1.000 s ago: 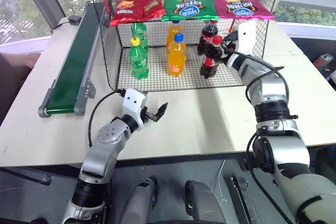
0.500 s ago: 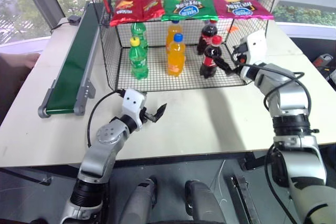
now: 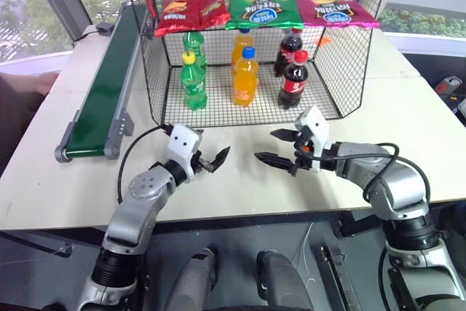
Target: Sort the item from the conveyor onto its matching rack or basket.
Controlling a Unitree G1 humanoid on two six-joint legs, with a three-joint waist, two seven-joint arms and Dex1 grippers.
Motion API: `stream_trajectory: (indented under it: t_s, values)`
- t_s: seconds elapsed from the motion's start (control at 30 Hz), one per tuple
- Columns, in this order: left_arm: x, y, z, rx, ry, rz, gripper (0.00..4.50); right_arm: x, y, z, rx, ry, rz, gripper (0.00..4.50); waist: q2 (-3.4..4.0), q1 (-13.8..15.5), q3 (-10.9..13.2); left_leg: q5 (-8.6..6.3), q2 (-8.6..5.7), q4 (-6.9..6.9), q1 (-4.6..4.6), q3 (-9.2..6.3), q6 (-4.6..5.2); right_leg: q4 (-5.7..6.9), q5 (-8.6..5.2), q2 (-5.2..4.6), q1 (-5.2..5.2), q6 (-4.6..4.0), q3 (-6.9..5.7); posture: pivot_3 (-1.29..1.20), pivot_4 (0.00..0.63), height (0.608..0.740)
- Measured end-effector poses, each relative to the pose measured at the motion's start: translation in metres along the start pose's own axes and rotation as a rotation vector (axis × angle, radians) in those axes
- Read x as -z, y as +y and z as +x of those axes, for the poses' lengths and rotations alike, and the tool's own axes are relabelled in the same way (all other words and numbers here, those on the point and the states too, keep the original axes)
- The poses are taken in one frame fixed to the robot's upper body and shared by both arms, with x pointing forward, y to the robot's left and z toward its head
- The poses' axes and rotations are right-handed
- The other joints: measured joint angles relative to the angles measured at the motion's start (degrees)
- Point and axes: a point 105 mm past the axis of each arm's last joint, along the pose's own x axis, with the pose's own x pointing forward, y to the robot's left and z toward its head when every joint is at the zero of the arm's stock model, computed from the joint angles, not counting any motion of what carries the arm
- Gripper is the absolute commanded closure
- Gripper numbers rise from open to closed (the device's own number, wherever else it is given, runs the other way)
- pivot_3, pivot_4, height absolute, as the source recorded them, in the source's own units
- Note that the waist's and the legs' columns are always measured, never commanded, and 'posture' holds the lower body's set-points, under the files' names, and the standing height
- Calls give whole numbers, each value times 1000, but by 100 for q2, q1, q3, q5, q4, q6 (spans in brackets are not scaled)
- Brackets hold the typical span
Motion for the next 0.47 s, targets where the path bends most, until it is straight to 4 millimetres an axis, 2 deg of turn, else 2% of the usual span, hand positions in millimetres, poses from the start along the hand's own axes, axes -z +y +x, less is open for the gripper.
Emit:
stream_trajectory:
  t_s: [0.47]
  values:
    - [2,1,-3,13,12,9,0,9,-10,4,52,5,28,72,0,2,0,0,0,0,-2,0,0,-1,0,-1,0,0,-2,0,150,738]
